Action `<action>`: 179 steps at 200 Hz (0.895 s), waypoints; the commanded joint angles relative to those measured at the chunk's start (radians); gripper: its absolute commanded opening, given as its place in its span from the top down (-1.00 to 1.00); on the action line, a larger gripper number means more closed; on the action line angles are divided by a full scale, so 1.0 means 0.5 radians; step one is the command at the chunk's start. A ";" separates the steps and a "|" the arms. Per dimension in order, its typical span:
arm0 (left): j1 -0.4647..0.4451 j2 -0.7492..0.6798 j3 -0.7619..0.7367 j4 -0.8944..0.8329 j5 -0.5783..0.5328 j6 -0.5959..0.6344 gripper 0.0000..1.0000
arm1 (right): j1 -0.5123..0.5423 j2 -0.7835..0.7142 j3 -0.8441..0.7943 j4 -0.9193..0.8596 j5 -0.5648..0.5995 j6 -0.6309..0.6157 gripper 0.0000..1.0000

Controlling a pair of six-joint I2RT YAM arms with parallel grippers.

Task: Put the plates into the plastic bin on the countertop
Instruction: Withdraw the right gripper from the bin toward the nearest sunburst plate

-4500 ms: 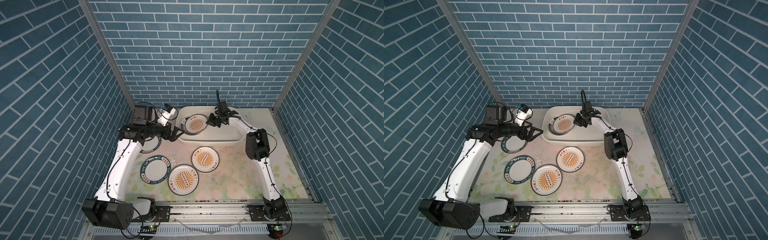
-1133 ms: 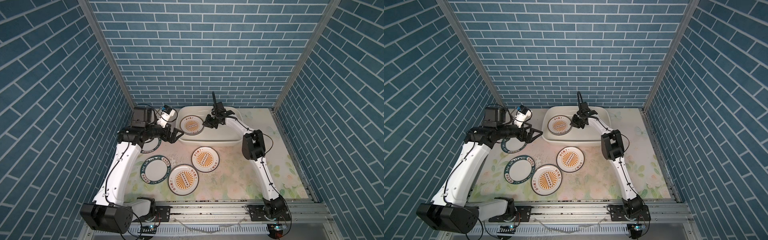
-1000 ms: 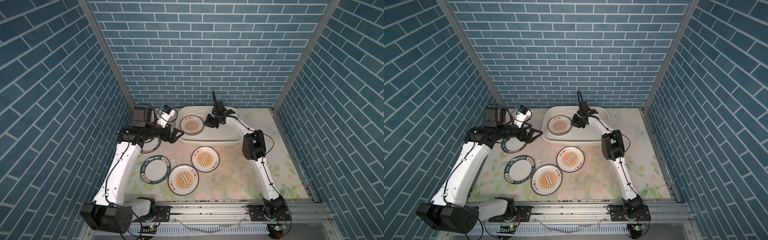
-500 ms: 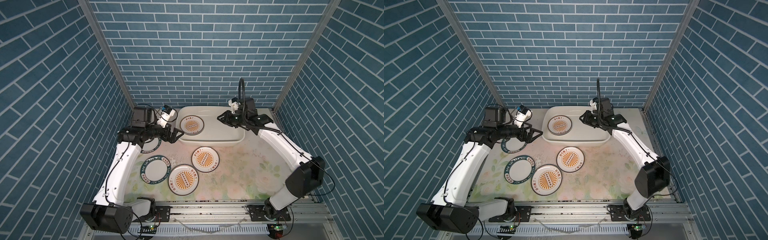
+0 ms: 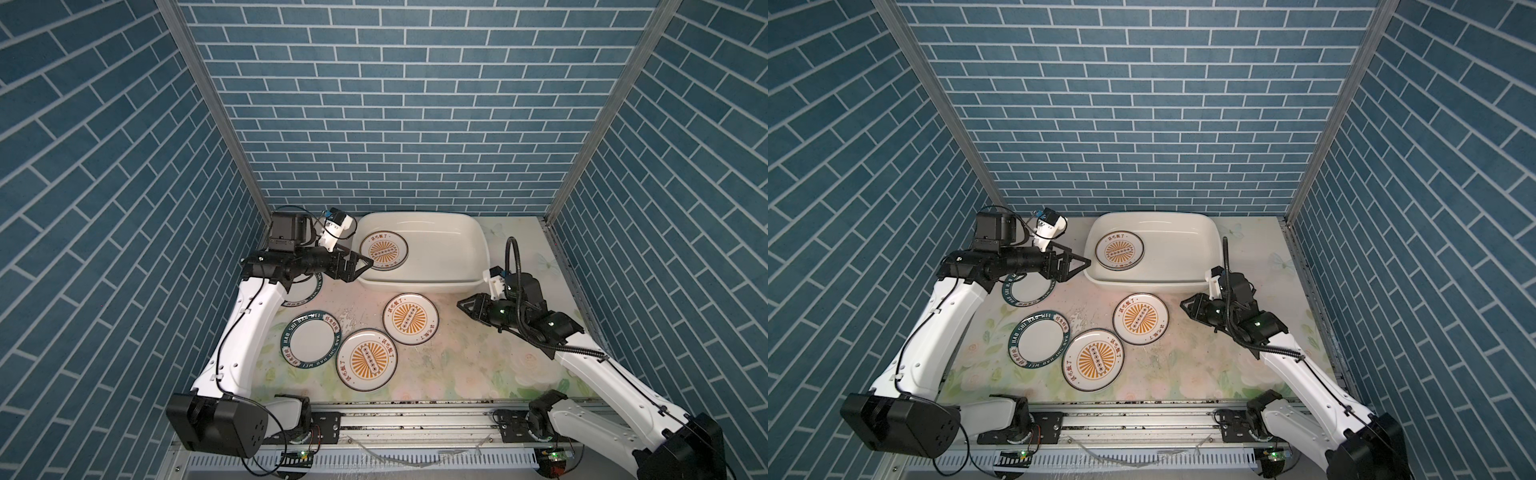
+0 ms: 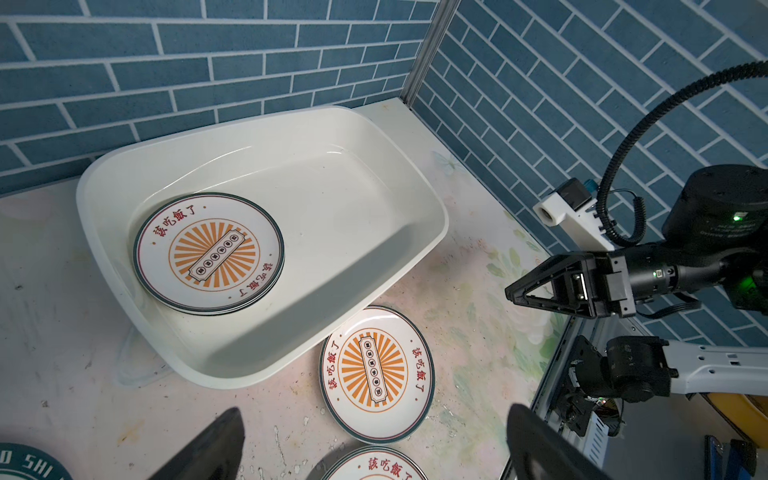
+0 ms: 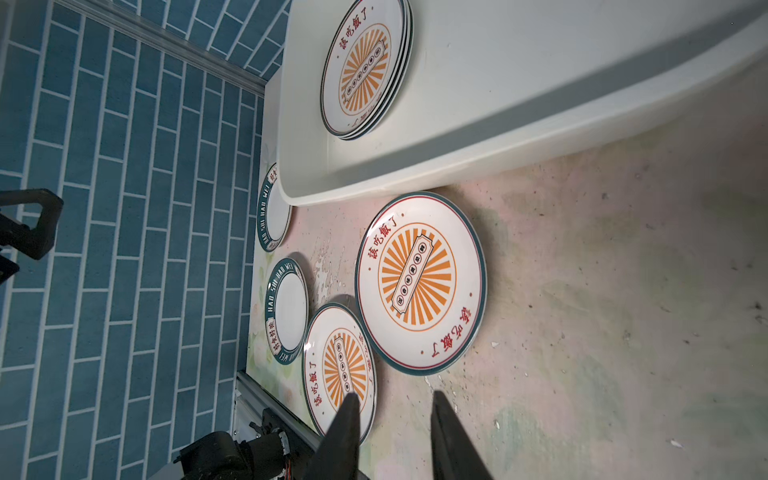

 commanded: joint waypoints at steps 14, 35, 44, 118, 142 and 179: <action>-0.009 -0.023 -0.088 0.091 0.053 -0.101 -0.99 | 0.060 -0.068 -0.293 0.333 -0.065 0.205 0.40; -0.009 -0.069 -0.162 0.158 0.069 -0.132 -0.99 | 0.119 -0.047 -0.454 0.519 -0.042 0.263 0.38; -0.009 -0.082 -0.180 0.166 0.068 -0.131 -0.99 | 0.146 -0.034 -0.514 0.580 -0.019 0.284 0.36; -0.009 -0.164 -0.260 0.196 0.072 -0.145 -0.99 | 0.288 0.262 -0.720 1.087 0.117 0.379 0.22; -0.009 -0.186 -0.268 0.187 0.078 -0.149 -0.99 | 0.318 0.474 -0.694 1.257 0.120 0.380 0.19; -0.009 -0.205 -0.274 0.184 0.079 -0.150 -0.99 | 0.349 0.715 -0.702 1.511 0.155 0.409 0.19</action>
